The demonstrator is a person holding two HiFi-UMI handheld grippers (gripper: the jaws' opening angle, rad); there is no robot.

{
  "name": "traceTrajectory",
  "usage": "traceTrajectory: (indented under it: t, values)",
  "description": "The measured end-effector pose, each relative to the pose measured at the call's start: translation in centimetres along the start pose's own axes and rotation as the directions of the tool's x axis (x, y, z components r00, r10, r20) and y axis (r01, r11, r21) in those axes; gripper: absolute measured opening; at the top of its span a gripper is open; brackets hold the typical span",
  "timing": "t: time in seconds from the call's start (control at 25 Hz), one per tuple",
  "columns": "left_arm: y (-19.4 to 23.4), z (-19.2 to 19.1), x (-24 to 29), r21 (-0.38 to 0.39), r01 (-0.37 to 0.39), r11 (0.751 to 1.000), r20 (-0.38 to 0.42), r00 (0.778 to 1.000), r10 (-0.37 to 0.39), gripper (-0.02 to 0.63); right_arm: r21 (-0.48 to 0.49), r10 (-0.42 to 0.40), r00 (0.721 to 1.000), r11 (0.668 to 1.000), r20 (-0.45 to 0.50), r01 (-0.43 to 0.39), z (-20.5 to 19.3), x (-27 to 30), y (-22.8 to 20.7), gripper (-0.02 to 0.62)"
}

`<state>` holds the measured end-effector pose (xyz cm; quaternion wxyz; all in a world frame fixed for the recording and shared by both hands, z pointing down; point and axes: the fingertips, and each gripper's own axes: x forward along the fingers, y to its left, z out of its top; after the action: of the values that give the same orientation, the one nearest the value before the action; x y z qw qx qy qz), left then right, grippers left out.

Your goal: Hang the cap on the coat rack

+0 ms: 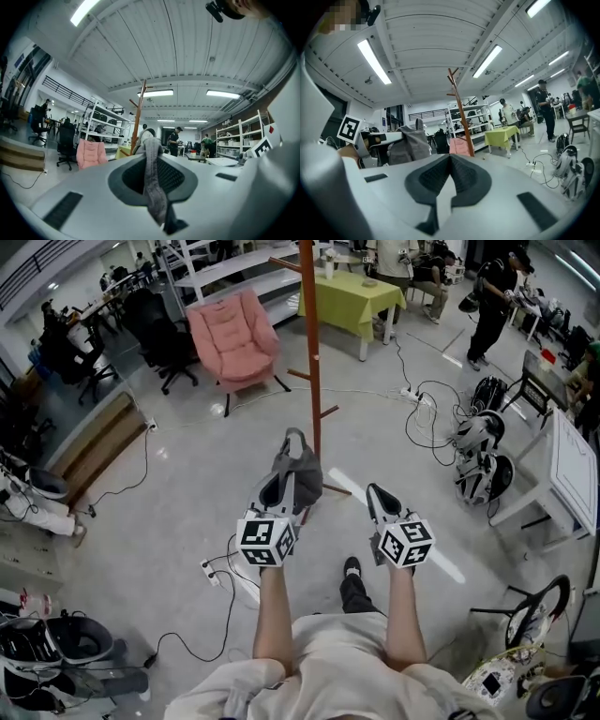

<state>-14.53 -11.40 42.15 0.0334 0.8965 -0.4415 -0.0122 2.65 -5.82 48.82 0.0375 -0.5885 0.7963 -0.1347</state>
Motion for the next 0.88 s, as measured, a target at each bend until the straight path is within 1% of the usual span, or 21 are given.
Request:
traceTrajectory:
  t: [0.2, 0.52, 0.68, 0.88]
  values:
    - [1.6, 0.2, 2.9, 0.020, -0.014, 1.000, -0.006, 1.000, 0.014, 0.037, 0.017, 0.059, 0.998, 0.998, 0.004, -0.059, 0.6, 4.5, -0.3, 0.002]
    - [3.0, 0.8, 7.7, 0.049, -0.062, 0.997, -0.008, 0.998, 0.062, 0.037, 0.040, 0.164, 0.986, 0.985, 0.015, -0.165, 2.6, 10.1, -2.9, 0.002]
    - [2.7, 1.1, 9.8, 0.073, -0.090, 0.993, -0.006, 0.996, 0.091, 0.037, 0.042, 0.261, 0.964, 0.965, -0.058, -0.259, 2.0, 12.2, -4.3, 0.002]
    - [2.8, 1.9, 12.6, 0.079, -0.131, 0.988, 0.017, 0.991, 0.130, 0.037, 0.026, 0.305, 0.945, 0.952, -0.117, -0.304, 2.2, 14.4, -6.9, 0.002]
